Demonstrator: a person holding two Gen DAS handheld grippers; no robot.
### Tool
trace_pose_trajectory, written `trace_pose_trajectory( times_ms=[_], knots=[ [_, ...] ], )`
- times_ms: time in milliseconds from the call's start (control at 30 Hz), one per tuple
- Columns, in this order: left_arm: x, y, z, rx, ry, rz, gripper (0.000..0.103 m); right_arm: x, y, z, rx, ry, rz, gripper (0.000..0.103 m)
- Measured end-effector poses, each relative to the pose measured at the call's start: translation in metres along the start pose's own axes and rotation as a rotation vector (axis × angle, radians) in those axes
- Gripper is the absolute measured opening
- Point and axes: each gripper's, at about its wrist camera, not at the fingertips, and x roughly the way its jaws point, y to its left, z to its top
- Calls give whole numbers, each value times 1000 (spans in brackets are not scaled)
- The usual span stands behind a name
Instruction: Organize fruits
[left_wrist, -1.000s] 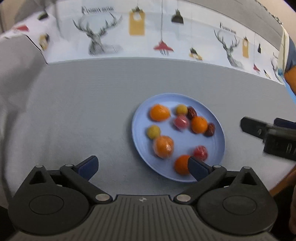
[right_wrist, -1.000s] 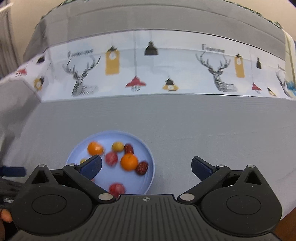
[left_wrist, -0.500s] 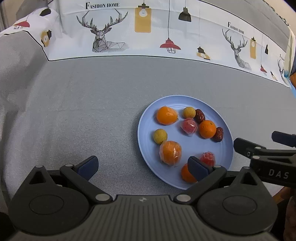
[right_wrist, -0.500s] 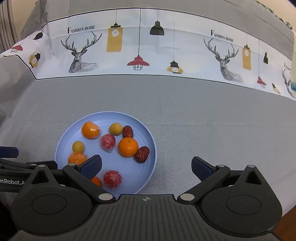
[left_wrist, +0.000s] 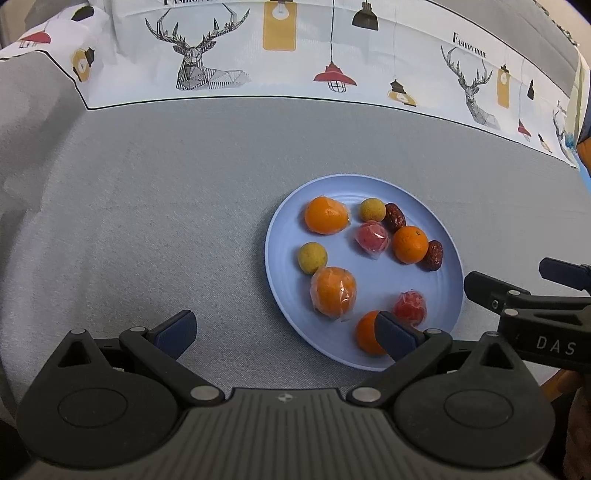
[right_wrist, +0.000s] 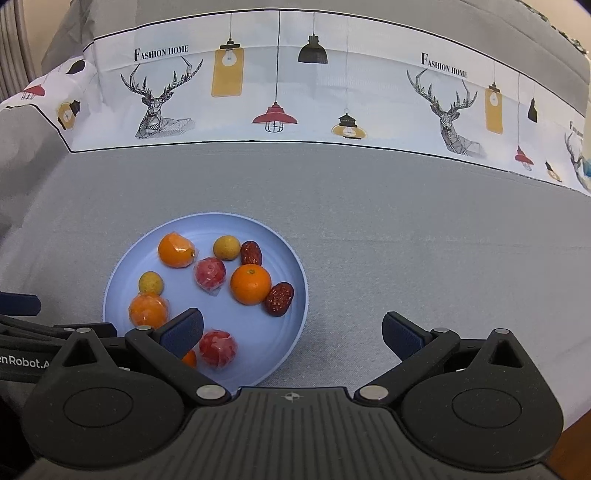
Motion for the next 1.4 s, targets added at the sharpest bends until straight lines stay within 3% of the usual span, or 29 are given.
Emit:
trace_pose_trajectory(
  times_ms=[1400],
  knots=[
    [-1,-4,-1,12,-4,-32,103,2,1,0,-4,8,-14,102]
  ],
)
